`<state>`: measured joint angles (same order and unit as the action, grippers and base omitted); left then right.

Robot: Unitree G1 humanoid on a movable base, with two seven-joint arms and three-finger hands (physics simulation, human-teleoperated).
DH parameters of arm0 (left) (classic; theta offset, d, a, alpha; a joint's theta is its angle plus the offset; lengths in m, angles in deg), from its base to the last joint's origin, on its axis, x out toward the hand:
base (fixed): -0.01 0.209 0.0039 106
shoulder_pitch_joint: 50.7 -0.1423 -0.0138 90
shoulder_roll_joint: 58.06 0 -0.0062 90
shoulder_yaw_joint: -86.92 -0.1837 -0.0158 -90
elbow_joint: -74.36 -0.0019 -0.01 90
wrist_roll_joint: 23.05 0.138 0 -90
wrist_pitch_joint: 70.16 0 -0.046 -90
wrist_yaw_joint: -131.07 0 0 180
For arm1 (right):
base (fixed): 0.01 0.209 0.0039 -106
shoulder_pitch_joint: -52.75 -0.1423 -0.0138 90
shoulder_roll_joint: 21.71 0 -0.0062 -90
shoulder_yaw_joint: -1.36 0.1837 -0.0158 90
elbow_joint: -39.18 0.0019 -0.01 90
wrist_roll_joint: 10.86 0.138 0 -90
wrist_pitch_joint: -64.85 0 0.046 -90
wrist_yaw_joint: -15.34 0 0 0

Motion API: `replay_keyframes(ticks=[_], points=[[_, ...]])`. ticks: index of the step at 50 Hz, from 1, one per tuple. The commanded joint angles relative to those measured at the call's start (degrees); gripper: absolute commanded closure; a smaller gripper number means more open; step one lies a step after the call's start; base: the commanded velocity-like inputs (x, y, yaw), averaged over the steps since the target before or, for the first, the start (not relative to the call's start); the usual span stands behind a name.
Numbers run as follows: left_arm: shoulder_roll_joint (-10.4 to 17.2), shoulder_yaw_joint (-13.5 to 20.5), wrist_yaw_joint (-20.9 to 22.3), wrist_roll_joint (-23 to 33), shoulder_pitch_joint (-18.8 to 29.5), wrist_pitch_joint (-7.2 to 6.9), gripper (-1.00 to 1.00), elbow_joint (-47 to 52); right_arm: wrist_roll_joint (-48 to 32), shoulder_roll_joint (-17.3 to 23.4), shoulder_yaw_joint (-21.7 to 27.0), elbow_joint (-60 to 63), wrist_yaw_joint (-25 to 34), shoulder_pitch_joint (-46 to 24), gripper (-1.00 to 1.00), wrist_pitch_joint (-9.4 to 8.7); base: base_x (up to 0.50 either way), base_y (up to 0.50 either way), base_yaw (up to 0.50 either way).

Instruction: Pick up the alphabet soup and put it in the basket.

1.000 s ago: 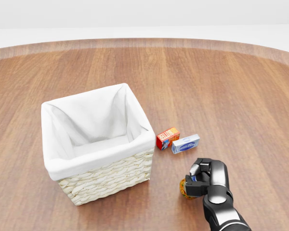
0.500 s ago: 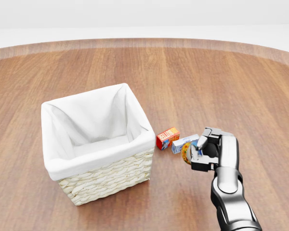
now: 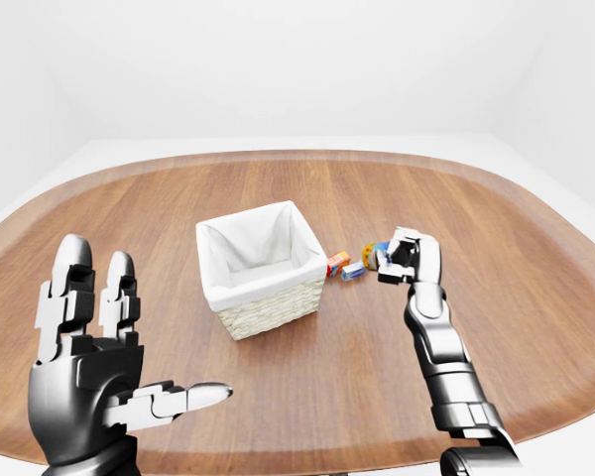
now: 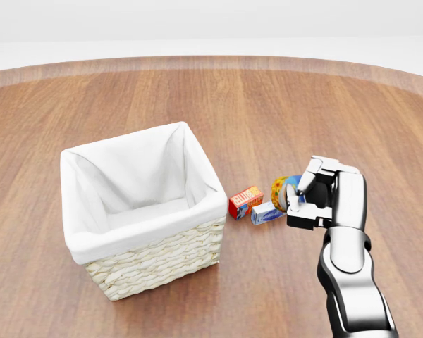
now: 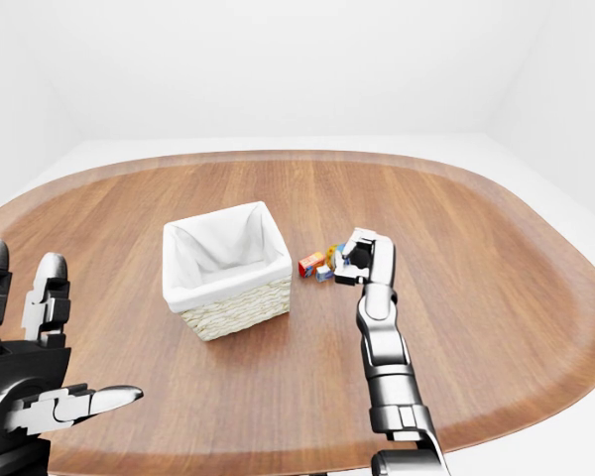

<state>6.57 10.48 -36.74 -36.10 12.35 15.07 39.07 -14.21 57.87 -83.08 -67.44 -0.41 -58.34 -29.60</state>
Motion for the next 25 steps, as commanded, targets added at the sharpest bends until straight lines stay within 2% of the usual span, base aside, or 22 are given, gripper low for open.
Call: replay_keyframes(ticks=[1,19,25], points=[[0.0,-0.1,0.1,0.0,0.1,-0.19,-1.0,0.0,0.8,-0.5,-0.2,8.1,0.1,-0.4,1.0,-0.55,0.0,0.0,0.0],[-0.4,0.5,0.8,-0.7,-0.4,-0.23,-1.0,0.7,-1.7,-2.3,-2.4,13.1,-0.8,-5.1,1.0,-0.55,0.0,0.0,0.0],[-0.6,0.7,1.2,-0.9,-0.7,-0.23,-1.0,1.1,-2.5,-2.8,-2.8,8.8,-1.7,-8.3,1.0,-0.55,0.0,0.0,0.0]])
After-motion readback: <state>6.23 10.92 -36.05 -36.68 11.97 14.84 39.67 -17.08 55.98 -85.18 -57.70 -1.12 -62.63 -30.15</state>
